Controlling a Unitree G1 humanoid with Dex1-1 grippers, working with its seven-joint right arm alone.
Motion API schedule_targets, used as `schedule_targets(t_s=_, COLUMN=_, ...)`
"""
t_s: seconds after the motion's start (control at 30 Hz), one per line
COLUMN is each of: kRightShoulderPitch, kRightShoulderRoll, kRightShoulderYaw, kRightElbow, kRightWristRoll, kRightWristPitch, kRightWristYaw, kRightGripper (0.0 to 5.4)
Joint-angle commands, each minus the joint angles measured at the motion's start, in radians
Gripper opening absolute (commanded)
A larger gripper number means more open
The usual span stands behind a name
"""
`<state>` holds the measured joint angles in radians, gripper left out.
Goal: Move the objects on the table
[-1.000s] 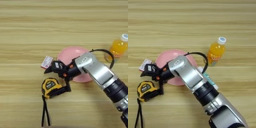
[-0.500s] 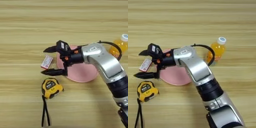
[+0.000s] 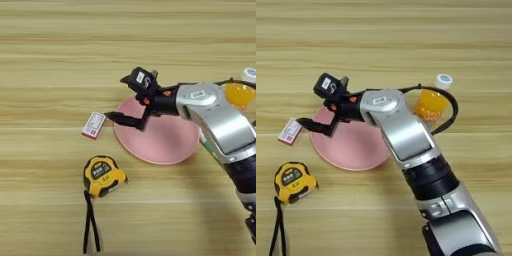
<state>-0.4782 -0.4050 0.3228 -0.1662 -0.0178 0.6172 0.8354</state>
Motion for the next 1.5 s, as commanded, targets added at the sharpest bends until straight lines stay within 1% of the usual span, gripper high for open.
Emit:
schedule_targets(t_s=0.03, kRightShoulderPitch=-0.047, kRightShoulderRoll=-0.052, kRightShoulderYaw=0.002, kRightElbow=-0.017, kRightWristRoll=-0.056, kRightWristPitch=-0.082, kRightWristYaw=-0.034, kRightGripper=5.38)
schedule_targets(t_s=0.13, kRightShoulderPitch=-0.038, kRightShoulderRoll=-0.077, kRightShoulderYaw=0.013, kRightElbow=-0.006, kRightWristRoll=-0.089, kRightWristPitch=-0.110, kRightWristYaw=-0.031, kRightGripper=5.38)
schedule_targets(t_s=0.23, kRightShoulderPitch=-0.023, kRightShoulderRoll=-0.107, kRightShoulderYaw=0.029, kRightElbow=0.000, kRightWristRoll=-0.115, kRightWristPitch=-0.134, kRightWristYaw=-0.008, kRightGripper=5.38)
schedule_targets(t_s=0.4, kRightShoulderPitch=-0.015, kRightShoulderRoll=-0.128, kRightShoulderYaw=0.046, kRightElbow=0.046, kRightWristRoll=-0.152, kRightWristPitch=-0.171, kRightWristYaw=-0.002, kRightGripper=5.38)
schedule_targets(t_s=0.6, kRightShoulderPitch=-0.014, kRightShoulderRoll=-0.129, kRightShoulderYaw=0.050, kRightElbow=0.111, kRightWristRoll=-0.182, kRightWristPitch=-0.210, kRightWristYaw=0.001, kRightGripper=5.38)
schedule_targets(t_s=0.73, kRightShoulderPitch=-0.009, kRightShoulderRoll=-0.125, kRightShoulderYaw=0.067, kRightElbow=0.150, kRightWristRoll=-0.212, kRightWristPitch=-0.238, kRightWristYaw=-0.002, kRightGripper=5.38)
schedule_targets(t_s=0.93, kRightShoulderPitch=-0.004, kRightShoulderRoll=-0.111, kRightShoulderYaw=0.084, kRightElbow=0.176, kRightWristRoll=-0.227, kRightWristPitch=-0.257, kRightWristYaw=0.008, kRightGripper=5.38)
schedule_targets(t_s=1.0, kRightShoulderPitch=-0.002, kRightShoulderRoll=-0.101, kRightShoulderYaw=0.093, kRightElbow=0.180, kRightWristRoll=-0.227, kRightWristPitch=-0.260, kRightWristYaw=0.014, kRightGripper=5.38)
schedule_targets(t_s=1.1, kRightShoulderPitch=-0.002, kRightShoulderRoll=-0.075, kRightShoulderYaw=0.101, kRightElbow=0.184, kRightWristRoll=-0.206, kRightWristPitch=-0.248, kRightWristYaw=0.038, kRightGripper=5.38)
schedule_targets(t_s=1.23, kRightShoulderPitch=-0.013, kRightShoulderRoll=-0.046, kRightShoulderYaw=0.113, kRightElbow=0.203, kRightWristRoll=-0.212, kRightWristPitch=-0.253, kRightWristYaw=0.051, kRightGripper=5.38)
schedule_targets(t_s=1.3, kRightShoulderPitch=-0.016, kRightShoulderRoll=-0.028, kRightShoulderYaw=0.118, kRightElbow=0.210, kRightWristRoll=-0.203, kRightWristPitch=-0.248, kRightWristYaw=0.063, kRightGripper=5.38)
schedule_targets(t_s=1.37, kRightShoulderPitch=-0.017, kRightShoulderRoll=0.004, kRightShoulderYaw=0.112, kRightElbow=0.214, kRightWristRoll=-0.170, kRightWristPitch=-0.220, kRightWristYaw=0.085, kRightGripper=5.38)
schedule_targets(t_s=1.5, kRightShoulderPitch=-0.028, kRightShoulderRoll=0.060, kRightShoulderYaw=0.091, kRightElbow=0.255, kRightWristRoll=-0.116, kRightWristPitch=-0.178, kRightWristYaw=0.103, kRightGripper=5.38)
